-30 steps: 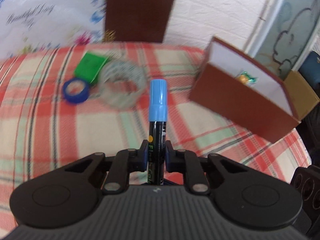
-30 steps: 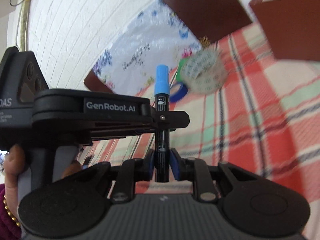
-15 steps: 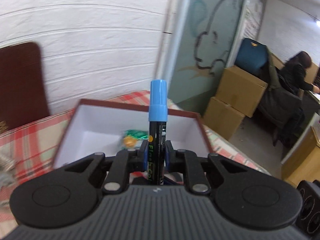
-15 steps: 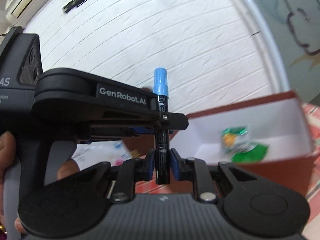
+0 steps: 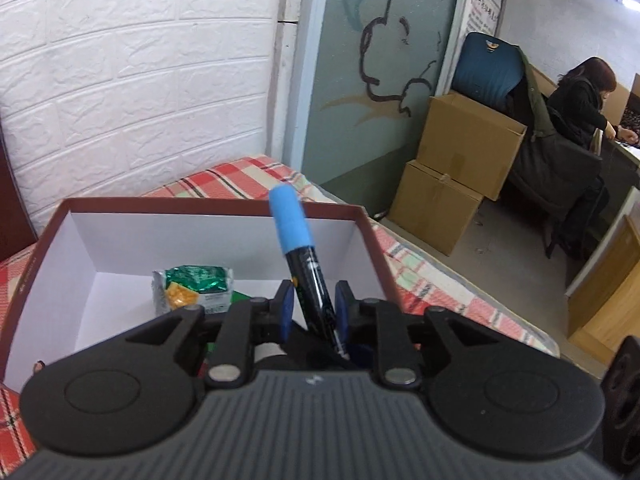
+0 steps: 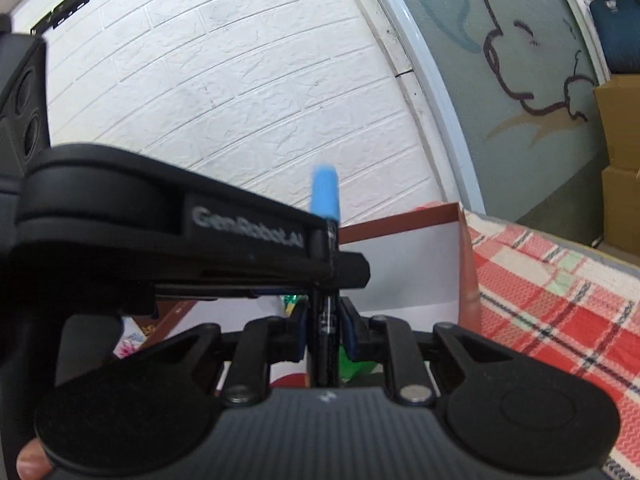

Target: Organize objects

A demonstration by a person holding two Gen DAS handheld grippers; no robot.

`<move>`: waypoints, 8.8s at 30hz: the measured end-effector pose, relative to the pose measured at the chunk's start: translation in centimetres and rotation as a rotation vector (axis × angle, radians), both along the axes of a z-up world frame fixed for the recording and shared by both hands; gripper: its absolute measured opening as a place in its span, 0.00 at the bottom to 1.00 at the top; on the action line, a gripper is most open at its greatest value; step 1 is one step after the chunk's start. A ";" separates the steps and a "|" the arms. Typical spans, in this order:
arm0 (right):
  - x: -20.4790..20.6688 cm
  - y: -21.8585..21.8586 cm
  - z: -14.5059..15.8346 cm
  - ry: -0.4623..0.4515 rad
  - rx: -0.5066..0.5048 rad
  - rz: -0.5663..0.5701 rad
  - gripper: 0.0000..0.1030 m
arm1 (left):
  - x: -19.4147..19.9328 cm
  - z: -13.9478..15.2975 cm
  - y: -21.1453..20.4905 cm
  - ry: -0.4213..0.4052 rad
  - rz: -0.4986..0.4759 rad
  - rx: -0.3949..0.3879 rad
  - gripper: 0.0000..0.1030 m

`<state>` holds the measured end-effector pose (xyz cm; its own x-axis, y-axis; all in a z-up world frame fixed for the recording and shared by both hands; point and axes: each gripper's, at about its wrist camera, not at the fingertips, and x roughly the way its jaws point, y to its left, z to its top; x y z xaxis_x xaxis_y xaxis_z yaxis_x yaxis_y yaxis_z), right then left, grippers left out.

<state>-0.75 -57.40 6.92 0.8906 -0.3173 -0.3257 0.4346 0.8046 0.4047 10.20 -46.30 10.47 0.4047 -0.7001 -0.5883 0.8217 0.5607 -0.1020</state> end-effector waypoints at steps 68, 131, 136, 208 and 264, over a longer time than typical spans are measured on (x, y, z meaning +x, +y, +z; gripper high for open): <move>22.6 27.7 -7.4 0.387 -0.361 0.439 0.90 | 5.6 -10.1 44.3 0.113 0.849 0.020 0.32; -0.1 28.5 -6.8 0.352 -0.345 0.651 0.89 | -3.6 -8.2 29.9 0.210 0.422 0.237 0.27; -0.4 28.6 -6.6 0.328 -0.391 0.626 0.89 | -3.6 -6.9 28.3 0.170 0.386 0.232 0.19; 11.0 30.1 -7.2 0.408 -0.359 0.567 0.84 | 6.8 -9.8 40.6 0.018 0.841 0.199 0.54; 24.7 36.3 -7.3 0.357 -0.375 0.611 0.57 | 2.0 -9.8 43.8 0.124 0.868 0.171 0.80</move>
<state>23.98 -21.13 -0.42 0.8042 0.0481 -0.5924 -0.0744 0.9970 -0.0200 12.24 -2.46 0.66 0.6775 -0.0752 -0.7317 0.0894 0.9958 -0.0196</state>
